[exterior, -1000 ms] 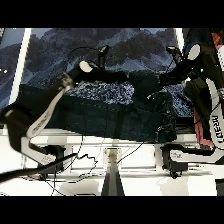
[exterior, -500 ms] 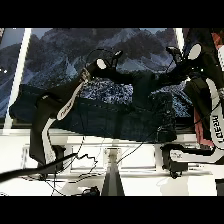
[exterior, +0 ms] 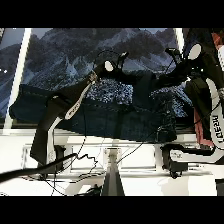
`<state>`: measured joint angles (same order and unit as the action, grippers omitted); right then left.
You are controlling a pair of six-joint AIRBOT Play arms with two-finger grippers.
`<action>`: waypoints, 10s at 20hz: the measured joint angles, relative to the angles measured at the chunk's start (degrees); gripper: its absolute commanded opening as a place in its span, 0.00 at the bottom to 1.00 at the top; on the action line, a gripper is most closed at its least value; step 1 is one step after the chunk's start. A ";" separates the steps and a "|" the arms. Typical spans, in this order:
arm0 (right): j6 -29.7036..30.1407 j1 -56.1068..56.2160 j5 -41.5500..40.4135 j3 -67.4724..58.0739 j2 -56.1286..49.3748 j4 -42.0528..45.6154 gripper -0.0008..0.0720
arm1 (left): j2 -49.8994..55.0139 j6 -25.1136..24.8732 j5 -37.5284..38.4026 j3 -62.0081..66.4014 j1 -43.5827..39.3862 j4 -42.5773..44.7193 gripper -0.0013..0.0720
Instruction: Fold the clothes and pants, and hang the long-sleeved shirts on hangers.
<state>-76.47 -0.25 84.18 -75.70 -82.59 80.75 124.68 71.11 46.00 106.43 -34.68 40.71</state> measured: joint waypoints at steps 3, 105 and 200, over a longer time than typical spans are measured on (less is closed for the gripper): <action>0.02 -0.04 -2.19 -0.24 0.00 1.51 0.59 | -2.99 -1.31 -2.64 0.55 1.64 0.96 0.04; -5.16 -12.87 -52.63 10.58 1.05 -6.91 0.04 | -42.32 7.34 38.32 -7.52 52.70 65.24 0.04; 5.46 -34.32 -41.81 54.21 42.88 -27.98 0.04 | -63.89 9.70 16.48 -73.29 96.21 32.61 0.64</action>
<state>-71.00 -34.57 42.37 -21.50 -39.70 52.77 60.80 80.82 62.48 33.15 61.54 73.32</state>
